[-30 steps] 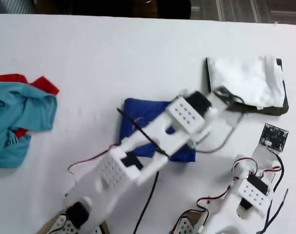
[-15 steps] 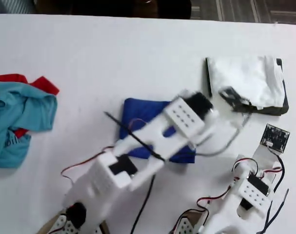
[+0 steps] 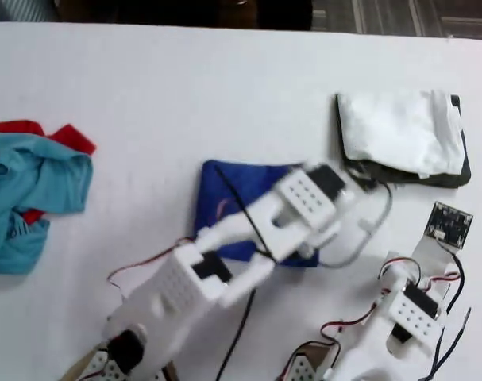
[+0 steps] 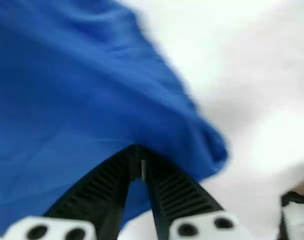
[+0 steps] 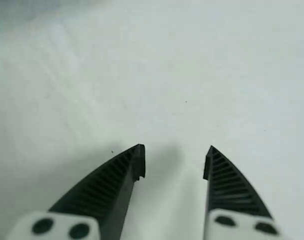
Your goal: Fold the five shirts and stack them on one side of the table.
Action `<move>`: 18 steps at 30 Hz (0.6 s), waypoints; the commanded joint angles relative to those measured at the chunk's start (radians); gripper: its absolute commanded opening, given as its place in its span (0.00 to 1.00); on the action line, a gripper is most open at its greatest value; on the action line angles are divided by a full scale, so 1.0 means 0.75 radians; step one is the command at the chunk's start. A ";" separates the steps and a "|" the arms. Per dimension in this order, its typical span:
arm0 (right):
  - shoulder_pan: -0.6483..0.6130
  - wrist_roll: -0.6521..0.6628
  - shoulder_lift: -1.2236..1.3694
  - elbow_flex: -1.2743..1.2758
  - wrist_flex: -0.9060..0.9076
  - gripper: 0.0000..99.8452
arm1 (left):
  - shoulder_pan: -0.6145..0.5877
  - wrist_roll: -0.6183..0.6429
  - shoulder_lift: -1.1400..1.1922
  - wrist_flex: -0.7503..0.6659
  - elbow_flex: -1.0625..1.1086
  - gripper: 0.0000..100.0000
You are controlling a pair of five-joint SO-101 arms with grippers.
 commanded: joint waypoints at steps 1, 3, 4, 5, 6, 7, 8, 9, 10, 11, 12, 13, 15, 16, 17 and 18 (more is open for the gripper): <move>0.005 -0.008 -0.030 -0.016 -0.024 0.19 | 0.074 0.025 -0.068 0.035 -0.005 0.03; 0.005 -0.008 -0.028 -0.016 -0.026 0.19 | 0.088 0.025 -0.094 0.070 -0.001 0.03; 0.005 -0.008 -0.028 -0.016 -0.026 0.19 | 0.090 0.025 -0.100 0.084 -0.003 0.03; 0.005 -0.008 -0.028 -0.016 -0.026 0.19 | 0.088 0.020 -0.108 0.094 -0.007 0.03; 0.005 -0.008 -0.028 -0.016 -0.026 0.19 | 0.078 0.016 -0.115 0.094 -0.007 0.03; 0.005 -0.008 -0.028 -0.016 -0.026 0.19 | 0.055 0.012 -0.125 0.092 -0.009 0.03; 0.005 -0.008 -0.028 -0.016 -0.026 0.19 | 0.027 0.012 -0.139 0.082 -0.011 0.03; 0.005 -0.008 -0.028 -0.016 -0.026 0.19 | -0.012 0.012 -0.155 0.072 -0.021 0.03; 0.005 -0.008 -0.028 -0.016 -0.026 0.19 | -0.055 0.012 -0.172 0.061 -0.048 0.03; 0.005 -0.008 -0.028 -0.016 -0.026 0.19 | -0.106 0.012 -0.186 0.047 -0.077 0.03; 0.005 -0.008 -0.028 -0.016 -0.026 0.19 | -0.162 0.012 -0.194 0.020 -0.109 0.03; 0.005 -0.008 -0.028 -0.016 -0.026 0.19 | -0.223 0.023 -0.198 -0.012 -0.142 0.03; 0.003 -0.008 -0.028 -0.016 -0.026 0.19 | -0.325 0.055 -0.190 -0.117 -0.175 0.03; 0.003 -0.008 -0.026 -0.016 -0.026 0.19 | -0.366 0.082 -0.180 -0.182 -0.179 0.03; 0.003 -0.008 -0.026 -0.016 -0.026 0.19 | -0.395 0.104 -0.164 -0.245 -0.181 0.03; 0.003 -0.008 -0.026 -0.016 -0.026 0.19 | -0.413 0.115 -0.145 -0.305 -0.181 0.03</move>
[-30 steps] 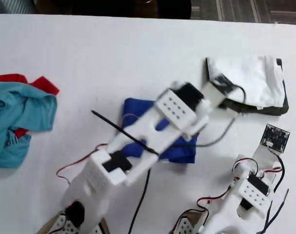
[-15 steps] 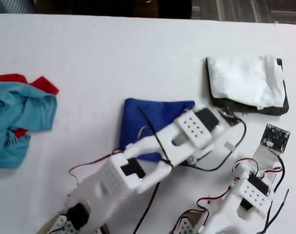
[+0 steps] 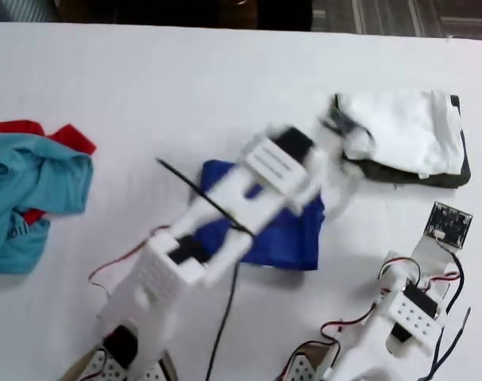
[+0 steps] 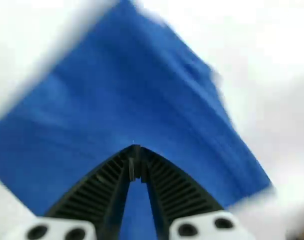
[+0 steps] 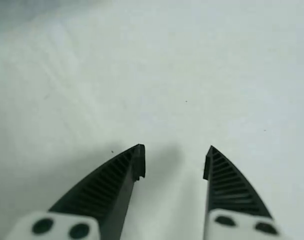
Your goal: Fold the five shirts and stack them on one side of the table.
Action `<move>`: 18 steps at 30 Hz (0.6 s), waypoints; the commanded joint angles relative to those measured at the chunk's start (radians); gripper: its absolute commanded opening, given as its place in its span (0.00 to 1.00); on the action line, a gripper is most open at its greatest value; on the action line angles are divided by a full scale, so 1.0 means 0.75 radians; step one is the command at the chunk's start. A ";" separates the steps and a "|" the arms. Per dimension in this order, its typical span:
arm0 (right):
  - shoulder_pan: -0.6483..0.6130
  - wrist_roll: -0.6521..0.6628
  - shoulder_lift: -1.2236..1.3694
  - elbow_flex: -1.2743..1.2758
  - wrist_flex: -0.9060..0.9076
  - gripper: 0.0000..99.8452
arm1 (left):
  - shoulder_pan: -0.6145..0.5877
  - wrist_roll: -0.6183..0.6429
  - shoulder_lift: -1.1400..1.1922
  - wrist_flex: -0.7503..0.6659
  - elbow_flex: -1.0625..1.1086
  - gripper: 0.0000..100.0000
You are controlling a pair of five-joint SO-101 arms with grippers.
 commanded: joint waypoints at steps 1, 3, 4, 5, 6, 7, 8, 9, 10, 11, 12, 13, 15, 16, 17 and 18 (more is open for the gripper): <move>0.005 -0.008 -0.026 -0.016 -0.026 0.19 | -0.088 0.043 -0.023 -0.213 -0.054 0.03; 0.005 -0.008 -0.026 -0.016 -0.026 0.19 | -0.082 0.039 0.027 -0.284 -0.056 0.03; 0.005 -0.008 -0.026 -0.016 -0.026 0.19 | -0.070 0.039 0.051 -0.311 -0.056 0.03; 0.005 -0.008 -0.026 -0.016 -0.026 0.19 | -0.055 0.039 0.074 -0.329 -0.056 0.03; 0.005 -0.008 -0.026 -0.016 -0.026 0.19 | -0.047 0.045 0.096 -0.342 -0.056 0.03; 0.005 -0.008 -0.026 -0.016 -0.026 0.19 | -0.039 0.047 0.113 -0.354 -0.056 0.03; 0.005 -0.008 -0.026 -0.016 -0.026 0.19 | -0.027 0.047 0.127 -0.368 -0.056 0.03; 0.005 -0.008 -0.026 -0.016 -0.026 0.19 | -0.016 0.047 0.137 -0.383 -0.056 0.03; 0.005 -0.008 -0.026 -0.016 -0.026 0.19 | -0.006 0.047 0.147 -0.399 -0.056 0.03; 0.005 -0.008 -0.026 -0.016 -0.026 0.19 | 0.004 0.047 0.155 -0.419 -0.056 0.03; 0.005 -0.008 -0.026 -0.016 -0.026 0.19 | 0.010 0.047 0.164 -0.444 -0.056 0.03; 0.005 -0.008 -0.026 -0.016 -0.026 0.19 | 0.014 0.047 0.172 -0.466 -0.056 0.03; 0.005 -0.008 -0.026 -0.016 -0.026 0.19 | 0.033 0.047 0.192 -0.511 -0.056 0.03; 0.005 -0.008 -0.026 -0.016 -0.026 0.19 | 0.041 0.047 0.209 -0.526 -0.056 0.03; 0.005 -0.008 -0.026 -0.016 -0.026 0.19 | 0.049 0.047 0.223 -0.534 -0.056 0.03; 0.003 -0.008 -0.026 -0.016 -0.026 0.19 | 0.057 0.043 0.241 -0.544 -0.056 0.03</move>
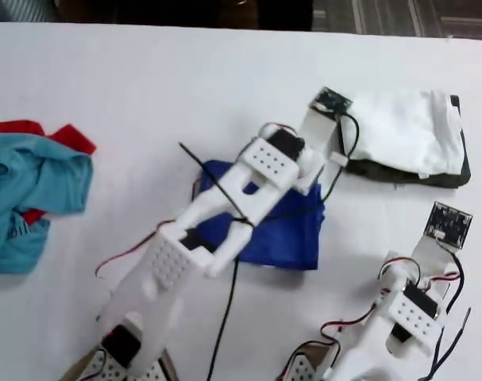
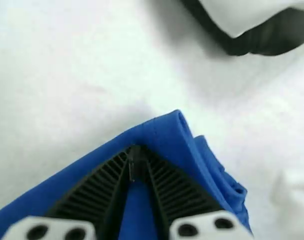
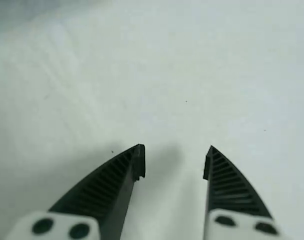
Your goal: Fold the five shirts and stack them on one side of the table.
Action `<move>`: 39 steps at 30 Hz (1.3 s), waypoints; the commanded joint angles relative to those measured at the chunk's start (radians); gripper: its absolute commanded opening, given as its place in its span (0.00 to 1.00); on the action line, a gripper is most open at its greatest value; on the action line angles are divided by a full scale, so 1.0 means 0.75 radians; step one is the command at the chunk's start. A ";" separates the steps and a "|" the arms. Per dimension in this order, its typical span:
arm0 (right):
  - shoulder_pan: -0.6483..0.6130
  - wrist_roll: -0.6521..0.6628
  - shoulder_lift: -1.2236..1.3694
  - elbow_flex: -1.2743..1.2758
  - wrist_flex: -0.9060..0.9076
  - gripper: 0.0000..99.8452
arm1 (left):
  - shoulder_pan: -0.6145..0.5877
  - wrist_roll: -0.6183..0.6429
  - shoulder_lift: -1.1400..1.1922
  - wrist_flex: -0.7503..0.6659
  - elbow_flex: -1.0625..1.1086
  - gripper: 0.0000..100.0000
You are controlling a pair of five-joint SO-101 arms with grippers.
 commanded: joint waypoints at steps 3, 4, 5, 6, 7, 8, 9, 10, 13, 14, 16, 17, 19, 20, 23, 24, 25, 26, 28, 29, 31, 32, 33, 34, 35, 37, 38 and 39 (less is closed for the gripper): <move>-0.030 -0.008 -0.026 -0.008 -0.026 0.19 | 0.029 0.000 0.047 -0.084 -0.050 0.03; -0.032 -0.008 -0.026 -0.008 -0.026 0.19 | 0.025 0.000 0.053 -0.094 -0.052 0.03; -0.034 -0.008 -0.026 -0.008 -0.026 0.19 | 0.010 0.002 0.053 -0.092 -0.066 0.03; -0.034 -0.008 -0.026 -0.008 -0.026 0.19 | -0.004 0.004 0.053 -0.082 -0.095 0.03; -0.034 -0.008 -0.026 -0.008 -0.026 0.19 | -0.014 0.004 0.053 -0.053 -0.132 0.03; -0.034 -0.008 -0.026 -0.008 -0.026 0.19 | -0.027 0.004 0.053 -0.014 -0.175 0.03; -0.034 -0.008 -0.026 -0.008 -0.026 0.19 | -0.039 0.004 0.053 0.035 -0.232 0.03; -0.034 -0.008 -0.026 -0.008 -0.026 0.19 | -0.047 0.004 0.053 0.094 -0.296 0.03; -0.036 -0.008 -0.026 -0.008 -0.026 0.19 | -0.086 0.000 0.055 0.299 -0.523 0.03; -0.036 -0.008 -0.026 -0.008 -0.026 0.19 | -0.106 -0.002 0.057 0.366 -0.598 0.03; -0.036 -0.008 -0.026 -0.008 -0.026 0.19 | -0.160 -0.004 0.068 0.497 -0.735 0.03; -0.036 -0.008 -0.026 -0.008 -0.026 0.19 | -0.190 -0.004 0.070 0.565 -0.785 0.03; -0.036 -0.008 -0.026 -0.008 -0.026 0.19 | -0.245 -0.006 0.070 0.696 -0.834 0.03; -0.036 -0.008 -0.026 -0.008 -0.026 0.19 | -0.272 -0.006 0.070 0.739 -0.834 0.03; -0.036 -0.008 -0.026 -0.008 -0.026 0.19 | -0.385 -0.076 0.072 0.757 -0.768 0.03; -0.036 -0.008 -0.026 -0.008 -0.026 0.19 | -0.423 -0.098 0.072 0.751 -0.731 0.03; -0.036 -0.008 -0.026 -0.008 -0.026 0.19 | -0.460 -0.121 0.072 0.755 -0.693 0.03; -0.036 -0.008 -0.026 -0.008 -0.026 0.19 | -0.495 -0.133 0.072 0.755 -0.643 0.03; -0.036 -0.008 -0.026 -0.008 -0.026 0.19 | -0.548 -0.160 0.072 0.753 -0.523 0.03; -0.036 -0.008 -0.026 -0.008 -0.026 0.19 | -0.563 -0.174 0.072 0.745 -0.463 0.03; -0.038 -0.008 -0.030 -0.008 -0.026 0.19 | -0.575 -0.213 0.072 0.718 -0.363 0.03; -0.038 -0.008 -0.030 -0.008 -0.026 0.19 | -0.577 -0.225 0.072 0.696 -0.320 0.03; -0.038 -0.008 -0.032 -0.008 -0.026 0.19 | -0.577 -0.229 0.072 0.673 -0.285 0.03; -0.038 -0.008 -0.032 -0.008 -0.026 0.19 | -0.577 -0.229 0.072 0.646 -0.253 0.03; -0.038 -0.008 -0.032 -0.008 -0.026 0.19 | -0.577 -0.229 0.072 0.620 -0.224 0.03; -0.038 -0.008 -0.032 -0.008 -0.026 0.19 | -0.575 -0.227 0.072 0.559 -0.177 0.03; -0.038 -0.008 -0.032 -0.008 -0.026 0.19 | -0.575 -0.227 0.072 0.528 -0.157 0.03; -0.038 -0.008 -0.032 -0.008 -0.026 0.19 | -0.575 -0.227 0.072 0.493 -0.142 0.03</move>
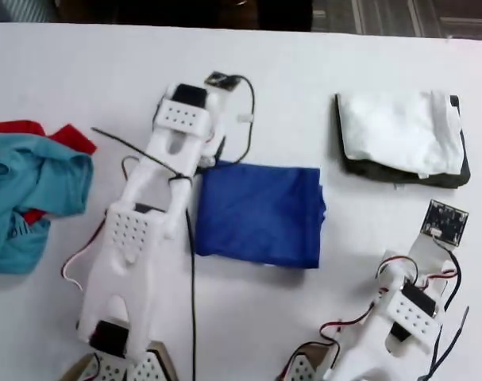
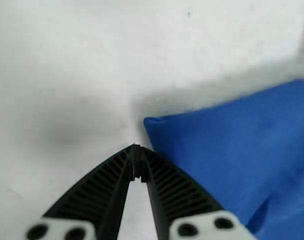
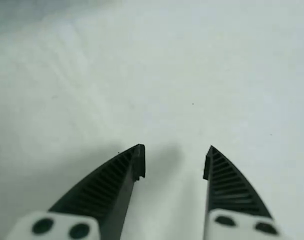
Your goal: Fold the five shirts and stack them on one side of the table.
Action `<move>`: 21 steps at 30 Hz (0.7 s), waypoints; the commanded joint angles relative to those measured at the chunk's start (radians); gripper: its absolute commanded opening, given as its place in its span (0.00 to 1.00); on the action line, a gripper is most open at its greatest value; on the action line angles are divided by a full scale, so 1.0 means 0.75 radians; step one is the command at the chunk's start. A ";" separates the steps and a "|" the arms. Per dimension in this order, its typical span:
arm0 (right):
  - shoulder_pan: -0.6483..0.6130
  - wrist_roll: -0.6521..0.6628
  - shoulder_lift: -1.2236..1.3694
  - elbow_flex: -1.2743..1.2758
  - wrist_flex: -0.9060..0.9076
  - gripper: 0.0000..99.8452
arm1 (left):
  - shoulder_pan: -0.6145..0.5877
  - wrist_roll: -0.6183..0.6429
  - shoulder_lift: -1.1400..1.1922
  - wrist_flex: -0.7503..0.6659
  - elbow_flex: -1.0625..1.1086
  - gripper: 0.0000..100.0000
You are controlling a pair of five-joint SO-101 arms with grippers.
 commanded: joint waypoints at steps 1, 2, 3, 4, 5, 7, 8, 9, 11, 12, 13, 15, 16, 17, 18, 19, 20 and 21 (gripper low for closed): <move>-0.009 -0.008 -0.032 -0.008 -0.026 0.19 | -0.012 -0.006 -0.020 -0.113 0.030 0.03; -0.009 -0.008 -0.032 -0.008 -0.026 0.19 | -0.014 -0.006 -0.025 -0.127 0.032 0.03; -0.009 -0.008 -0.032 -0.008 -0.026 0.19 | -0.014 -0.006 -0.035 -0.129 0.030 0.03; -0.009 -0.008 -0.032 -0.008 -0.026 0.19 | -0.006 -0.004 -0.041 -0.129 0.028 0.03; -0.009 -0.008 -0.032 -0.008 -0.026 0.19 | 0.002 -0.004 -0.051 -0.117 0.017 0.03; -0.009 -0.008 -0.032 -0.008 -0.026 0.19 | 0.041 0.018 -0.057 -0.065 -0.003 0.03; -0.009 -0.008 -0.032 -0.008 -0.026 0.19 | 0.059 0.039 -0.059 -0.045 -0.009 0.03; -0.009 -0.008 -0.032 -0.008 -0.026 0.19 | 0.080 0.061 -0.068 -0.020 -0.013 0.03; -0.009 -0.008 -0.032 -0.008 -0.026 0.19 | 0.106 0.088 -0.076 0.004 -0.015 0.03; -0.009 -0.008 -0.032 -0.008 -0.026 0.19 | 0.113 0.090 -0.078 0.010 -0.024 0.03; -0.009 -0.008 -0.032 -0.008 -0.026 0.19 | 0.113 0.090 -0.080 0.029 -0.040 0.03; -0.009 -0.008 -0.032 -0.008 -0.026 0.19 | 0.108 0.090 -0.086 0.065 -0.083 0.03; -0.009 -0.008 -0.032 -0.008 -0.026 0.19 | 0.106 0.090 -0.090 0.088 -0.111 0.03; -0.009 -0.008 -0.032 -0.008 -0.026 0.19 | 0.106 0.090 -0.090 0.113 -0.152 0.03; -0.009 -0.008 -0.032 -0.008 -0.026 0.19 | 0.106 0.090 -0.090 0.141 -0.195 0.03; -0.009 -0.008 -0.032 -0.008 -0.026 0.19 | 0.106 0.090 -0.088 0.166 -0.240 0.03; -0.009 -0.008 -0.032 -0.008 -0.026 0.19 | 0.106 0.090 -0.088 0.176 -0.273 0.03; -0.009 -0.008 -0.032 -0.008 -0.026 0.19 | 0.106 0.090 -0.090 0.178 -0.304 0.03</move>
